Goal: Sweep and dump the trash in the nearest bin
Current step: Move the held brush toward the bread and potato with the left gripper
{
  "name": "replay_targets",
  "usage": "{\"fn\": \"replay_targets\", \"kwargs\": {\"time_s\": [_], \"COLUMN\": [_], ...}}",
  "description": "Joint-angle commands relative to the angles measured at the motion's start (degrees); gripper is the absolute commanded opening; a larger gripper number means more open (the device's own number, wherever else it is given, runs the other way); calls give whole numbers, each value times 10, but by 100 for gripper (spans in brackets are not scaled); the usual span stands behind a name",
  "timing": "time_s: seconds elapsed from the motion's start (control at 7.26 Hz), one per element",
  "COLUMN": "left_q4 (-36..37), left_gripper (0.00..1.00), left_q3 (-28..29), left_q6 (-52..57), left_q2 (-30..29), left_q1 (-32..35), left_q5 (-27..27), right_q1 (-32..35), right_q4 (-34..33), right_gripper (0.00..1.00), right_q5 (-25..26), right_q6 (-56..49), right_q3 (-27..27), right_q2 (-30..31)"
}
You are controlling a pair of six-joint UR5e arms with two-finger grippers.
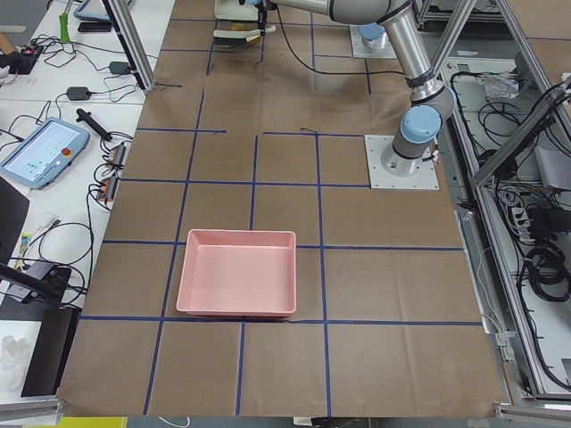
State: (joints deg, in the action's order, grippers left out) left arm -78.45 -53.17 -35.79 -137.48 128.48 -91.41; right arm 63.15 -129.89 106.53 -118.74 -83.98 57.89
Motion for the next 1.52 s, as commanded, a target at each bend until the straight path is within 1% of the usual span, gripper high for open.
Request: {"fn": "replay_targets", "kwargs": {"time_s": [0.0,0.14,0.28,0.55,0.69,0.83,1.1,1.24,1.38], "left_q4": [-31,-67,-78,-90,-126,-130,-122,-121,-121], "left_gripper": [13,13,13,13,12,12,12,12,11], "left_q3": [70,102,129,162,168,177,200,220,242], "left_q6": [-10,-10,-11,-17,-18,-18,-42,-42,-41], "left_q2": [-54,-72,-89,-117,-117,-120,-140,-154,-164], "left_q1": [12,14,19,27,28,28,41,43,44], "left_q5": [-35,-37,-38,-37,-38,-37,-25,-2,38], "right_q1": [2,2,3,6,9,9,9,9,9], "right_q4": [-12,-12,-12,-12,-12,-12,-12,-10,-6], "right_gripper": [0,0,0,0,0,0,0,0,0], "right_q5": [-8,-35,-37,-54,-55,-63,-64,-63,-63], "right_q6": [3,3,3,3,3,3,4,5,5], "right_q3": [-28,-29,-29,-29,-29,-30,-31,-31,-31], "right_q2": [5,6,6,6,6,6,-1,-2,-1]}}
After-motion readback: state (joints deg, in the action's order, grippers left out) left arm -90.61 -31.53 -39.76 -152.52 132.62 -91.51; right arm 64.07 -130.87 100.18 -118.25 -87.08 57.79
